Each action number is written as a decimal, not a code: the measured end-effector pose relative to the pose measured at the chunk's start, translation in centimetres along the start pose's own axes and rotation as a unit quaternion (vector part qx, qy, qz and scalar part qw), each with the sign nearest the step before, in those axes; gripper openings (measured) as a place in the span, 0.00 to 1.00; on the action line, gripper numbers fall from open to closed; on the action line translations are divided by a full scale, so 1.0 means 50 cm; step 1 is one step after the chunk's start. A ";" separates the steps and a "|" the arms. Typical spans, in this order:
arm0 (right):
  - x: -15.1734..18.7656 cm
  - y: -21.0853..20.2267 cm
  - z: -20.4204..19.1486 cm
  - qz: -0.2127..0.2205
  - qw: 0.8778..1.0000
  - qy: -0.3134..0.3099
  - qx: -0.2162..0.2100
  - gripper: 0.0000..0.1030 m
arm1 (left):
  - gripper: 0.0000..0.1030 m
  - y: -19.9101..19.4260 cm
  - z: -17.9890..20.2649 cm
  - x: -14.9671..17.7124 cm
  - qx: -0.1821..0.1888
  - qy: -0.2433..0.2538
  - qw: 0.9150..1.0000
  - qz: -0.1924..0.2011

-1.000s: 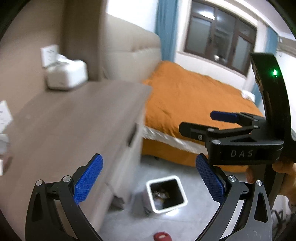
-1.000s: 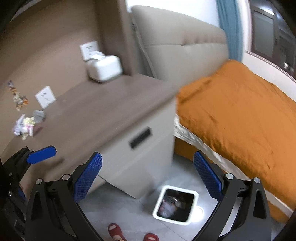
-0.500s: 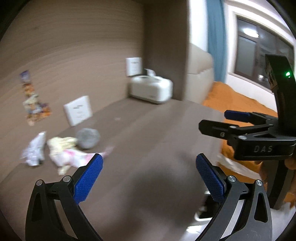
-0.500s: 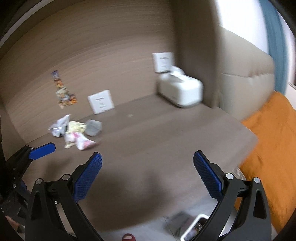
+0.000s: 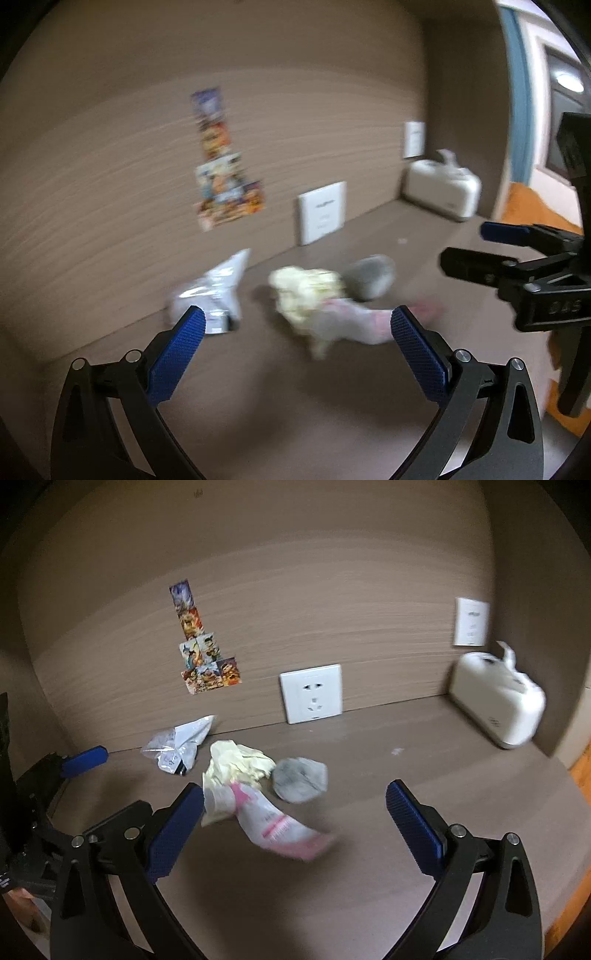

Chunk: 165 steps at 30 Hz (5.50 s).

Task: Collect trash
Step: 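Grasp the clear plastic bag with the left tool while the right tool grasps the grey sock, then carry the plastic bag and grey sock to the bin and open both tools, then move both open tools back up toward the desk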

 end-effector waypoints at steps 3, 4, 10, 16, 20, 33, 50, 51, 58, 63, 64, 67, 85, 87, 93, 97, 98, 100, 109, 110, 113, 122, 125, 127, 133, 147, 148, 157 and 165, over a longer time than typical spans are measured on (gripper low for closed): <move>-0.011 0.053 -0.017 -0.003 1.000 0.000 -0.004 0.96 | 0.96 0.045 -0.055 0.008 -0.017 -0.010 1.000 -0.010; -0.013 0.067 -0.021 -0.007 1.000 -0.003 -0.002 0.96 | 0.96 0.059 -0.072 0.009 -0.026 -0.012 1.000 -0.013; -0.011 0.153 -0.022 -0.032 0.999 -0.006 0.018 0.96 | 0.96 0.143 -0.154 0.007 -0.052 -0.034 0.997 -0.037; 0.006 0.210 0.001 -0.070 0.996 0.008 0.045 0.88 | 0.86 0.212 -0.202 0.010 -0.025 -0.072 0.995 -0.061; 0.029 0.246 0.015 -0.108 0.993 0.019 0.050 0.56 | 0.54 0.249 -0.200 0.026 0.012 -0.087 0.992 -0.090; -0.032 0.150 0.019 -0.058 0.997 0.033 0.033 0.34 | 0.45 0.150 -0.147 -0.031 0.010 -0.051 0.997 -0.055; -0.053 -0.132 0.034 0.021 0.999 0.035 0.022 0.34 | 0.45 -0.044 0.054 -0.113 0.057 -0.001 0.998 -0.008; -0.050 -0.149 0.038 0.025 0.999 0.035 0.025 0.34 | 0.45 -0.052 0.079 -0.117 0.066 0.004 0.998 -0.007; -0.002 -0.290 0.085 0.037 0.997 0.046 0.058 0.34 | 0.45 -0.110 0.228 -0.119 0.123 0.036 0.992 0.002; 0.045 -0.382 0.146 0.041 0.991 0.074 0.100 0.34 | 0.45 -0.139 0.344 -0.104 0.169 0.068 0.983 0.003; 0.054 -0.395 0.157 0.043 0.990 0.079 0.107 0.34 | 0.45 -0.144 0.366 -0.098 0.179 0.072 0.981 0.001; 0.091 -0.446 0.198 0.042 0.985 0.098 0.134 0.34 | 0.45 -0.158 0.435 -0.081 0.207 0.089 0.974 -0.004; 0.378 -0.611 0.428 -0.013 0.939 0.216 0.269 0.35 | 0.45 -0.142 0.821 0.110 0.335 0.207 0.915 -0.092; 0.411 -0.609 0.450 -0.023 0.934 0.225 0.275 0.35 | 0.45 -0.125 0.857 0.144 0.342 0.221 0.907 -0.106; 0.528 -0.559 0.530 -0.054 0.921 0.258 0.286 0.35 | 0.45 -0.044 0.953 0.296 0.357 0.251 0.886 -0.157; 0.630 -0.491 0.593 -0.085 0.915 0.260 0.295 0.35 | 0.45 0.028 1.010 0.417 0.355 0.265 0.877 -0.185; 0.665 -0.469 0.609 -0.096 0.914 0.261 0.295 0.35 | 0.45 0.051 1.025 0.450 0.354 0.269 0.875 -0.194; 0.730 -0.427 0.632 -0.116 0.912 0.264 0.291 0.35 | 0.45 0.090 1.044 0.507 0.350 0.272 0.873 -0.205; 0.973 -0.253 0.703 -0.164 0.912 0.262 0.271 0.54 | 0.54 0.249 1.140 0.755 0.380 0.279 0.840 -0.269; 0.995 -0.238 0.712 -0.173 0.911 0.259 0.270 0.74 | 0.75 0.259 1.143 0.773 0.381 0.279 0.837 -0.276; 1.060 -0.205 0.738 -0.187 0.907 0.261 0.273 0.96 | 0.95 0.309 1.139 0.817 0.371 0.263 0.844 -0.284; 1.066 -0.207 0.727 -0.191 0.905 0.258 0.280 0.96 | 0.95 0.315 1.105 0.831 0.357 0.280 0.848 -0.273; 1.026 -0.223 0.716 -0.183 0.906 0.259 0.281 0.96 | 0.95 0.291 1.095 0.798 0.359 0.278 0.850 -0.265; 0.986 -0.241 0.707 -0.174 0.908 0.257 0.281 0.96 | 0.95 0.273 1.084 0.762 0.363 0.273 0.852 -0.259; 0.864 -0.303 0.681 -0.137 0.912 0.255 0.292 0.96 | 0.95 0.216 1.055 0.636 0.360 0.261 0.866 -0.229; 0.496 -0.530 0.554 0.004 0.923 0.215 0.319 0.96 | 0.95 -0.048 0.935 0.260 0.385 0.170 0.899 -0.125; 0.474 -0.537 0.545 0.011 0.925 0.212 0.315 0.96 | 0.95 -0.061 0.922 0.240 0.384 0.161 0.901 -0.118; 0.281 -0.498 0.426 0.061 0.959 0.145 0.234 0.96 | 0.95 -0.108 0.699 0.078 0.293 0.110 0.948 -0.050; 0.161 -0.358 0.258 0.067 0.986 0.090 0.120 0.96 | 0.95 -0.084 0.385 -0.019 0.134 0.054 0.989 -0.017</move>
Point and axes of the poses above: each gripper's, at about its wrist camera, not at the fingertips, and y roughly the way its jaws point, z to its right, x to its underside, the point moved 5 cm from there along y, roughly the way its jaws point, and after that the axes turned 3 degrees about z, right-handed, at the moved point
